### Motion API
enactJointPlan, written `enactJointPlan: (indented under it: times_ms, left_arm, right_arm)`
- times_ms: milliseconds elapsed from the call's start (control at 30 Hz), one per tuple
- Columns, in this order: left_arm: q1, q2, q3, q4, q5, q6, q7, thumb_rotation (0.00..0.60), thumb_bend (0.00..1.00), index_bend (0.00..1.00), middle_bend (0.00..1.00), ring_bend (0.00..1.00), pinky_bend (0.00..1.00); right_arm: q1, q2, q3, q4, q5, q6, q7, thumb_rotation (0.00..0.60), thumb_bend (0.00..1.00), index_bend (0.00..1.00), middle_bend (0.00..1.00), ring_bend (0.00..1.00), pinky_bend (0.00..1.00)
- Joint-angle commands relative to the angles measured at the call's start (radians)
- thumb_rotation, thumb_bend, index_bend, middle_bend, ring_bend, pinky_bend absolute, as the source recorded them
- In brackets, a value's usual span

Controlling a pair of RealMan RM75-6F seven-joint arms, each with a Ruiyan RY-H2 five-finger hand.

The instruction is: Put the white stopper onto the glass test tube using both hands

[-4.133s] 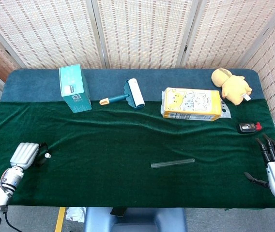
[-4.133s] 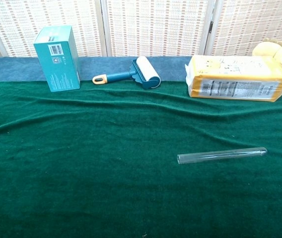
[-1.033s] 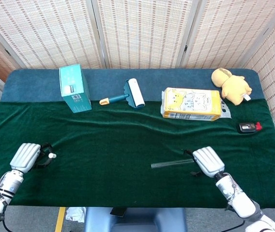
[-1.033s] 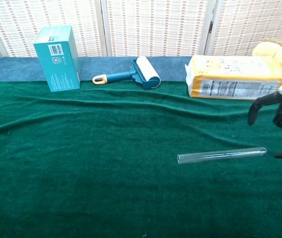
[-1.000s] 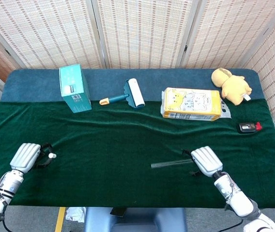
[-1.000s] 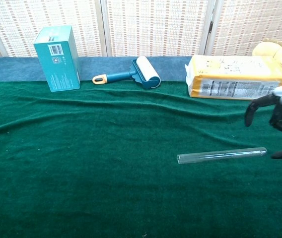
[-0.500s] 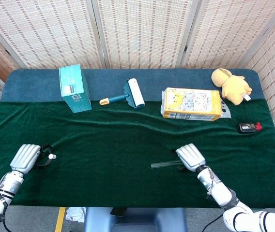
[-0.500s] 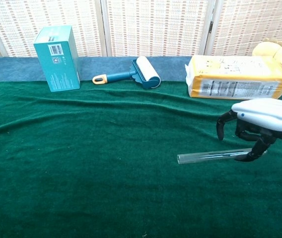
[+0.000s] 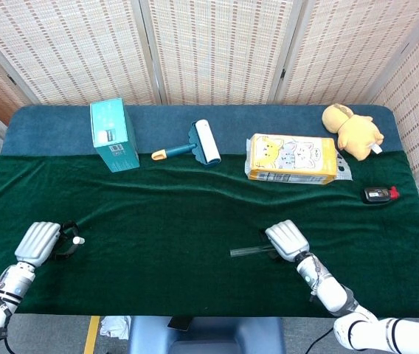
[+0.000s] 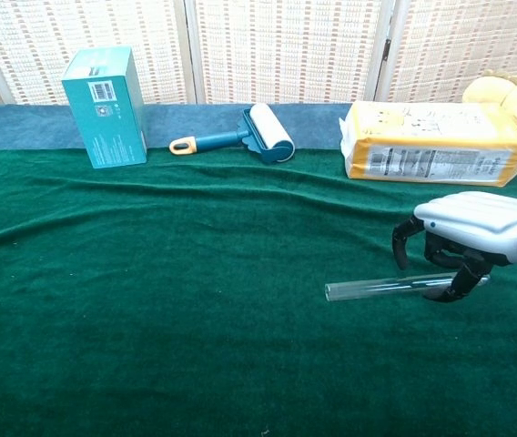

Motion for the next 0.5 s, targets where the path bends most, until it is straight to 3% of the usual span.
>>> enactJointPlan:
  times_ms: [33,500]
  left_arm:
    - [0.000,-0.002,0.000,0.003,0.001,0.000,-0.002,0.600,0.44,0.59,1.00,0.92,0.87]
    - [0.007,-0.011,0.003,0.020,0.004,0.006,-0.017,0.600,0.45,0.59,1.00,0.92,0.87]
  right_arm:
    - [0.004,-0.003,-0.004,0.003,0.006,0.001,-0.004,0.590,0.36,0.44,0.94,1.00,1.00]
    - [0.018,-0.021,-0.026,0.009,0.034,0.009,-0.031,0.589,0.46,0.51,0.94,1.00,1.00]
